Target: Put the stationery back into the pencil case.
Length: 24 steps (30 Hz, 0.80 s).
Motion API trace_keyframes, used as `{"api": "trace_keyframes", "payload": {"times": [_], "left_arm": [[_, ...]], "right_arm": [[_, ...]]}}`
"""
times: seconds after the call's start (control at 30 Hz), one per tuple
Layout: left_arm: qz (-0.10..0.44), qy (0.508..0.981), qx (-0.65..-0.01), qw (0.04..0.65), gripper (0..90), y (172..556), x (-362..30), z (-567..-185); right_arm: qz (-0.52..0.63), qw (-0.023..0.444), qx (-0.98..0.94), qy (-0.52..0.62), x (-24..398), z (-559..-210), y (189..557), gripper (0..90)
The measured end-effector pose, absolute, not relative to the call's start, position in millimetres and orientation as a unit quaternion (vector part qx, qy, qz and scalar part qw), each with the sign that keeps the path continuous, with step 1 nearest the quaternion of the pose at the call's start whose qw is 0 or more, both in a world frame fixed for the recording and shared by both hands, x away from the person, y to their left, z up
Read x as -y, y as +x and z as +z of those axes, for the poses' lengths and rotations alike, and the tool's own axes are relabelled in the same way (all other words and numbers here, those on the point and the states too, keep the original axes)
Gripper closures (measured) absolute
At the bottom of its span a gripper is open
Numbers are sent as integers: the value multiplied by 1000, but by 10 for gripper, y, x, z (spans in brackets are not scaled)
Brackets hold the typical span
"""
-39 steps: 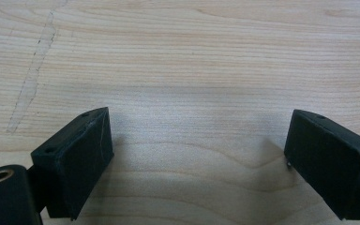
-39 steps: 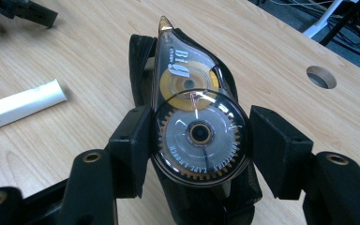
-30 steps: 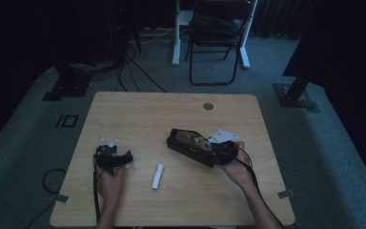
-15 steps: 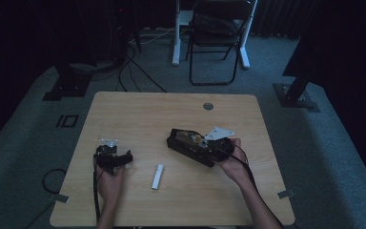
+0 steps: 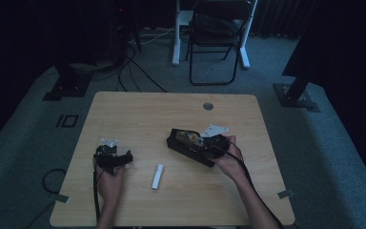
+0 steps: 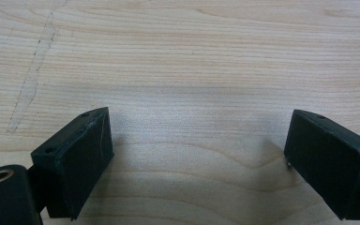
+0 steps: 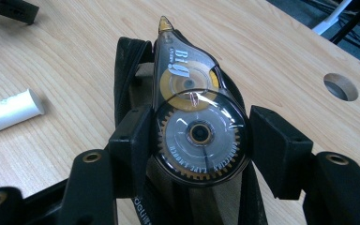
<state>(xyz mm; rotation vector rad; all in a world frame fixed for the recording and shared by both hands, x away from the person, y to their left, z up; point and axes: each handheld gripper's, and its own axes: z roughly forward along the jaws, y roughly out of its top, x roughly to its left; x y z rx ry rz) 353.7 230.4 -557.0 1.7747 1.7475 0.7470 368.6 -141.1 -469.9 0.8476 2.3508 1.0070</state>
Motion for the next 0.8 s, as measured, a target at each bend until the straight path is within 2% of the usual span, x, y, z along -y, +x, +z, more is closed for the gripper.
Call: {"api": "trace_keyframes", "payload": {"times": [0.8], "left_arm": [[277, 657, -648, 268, 83, 3537, -2303, -5571]], "right_arm": [[340, 177, -866, 320, 1306, -4887, 3918, 415]]}}
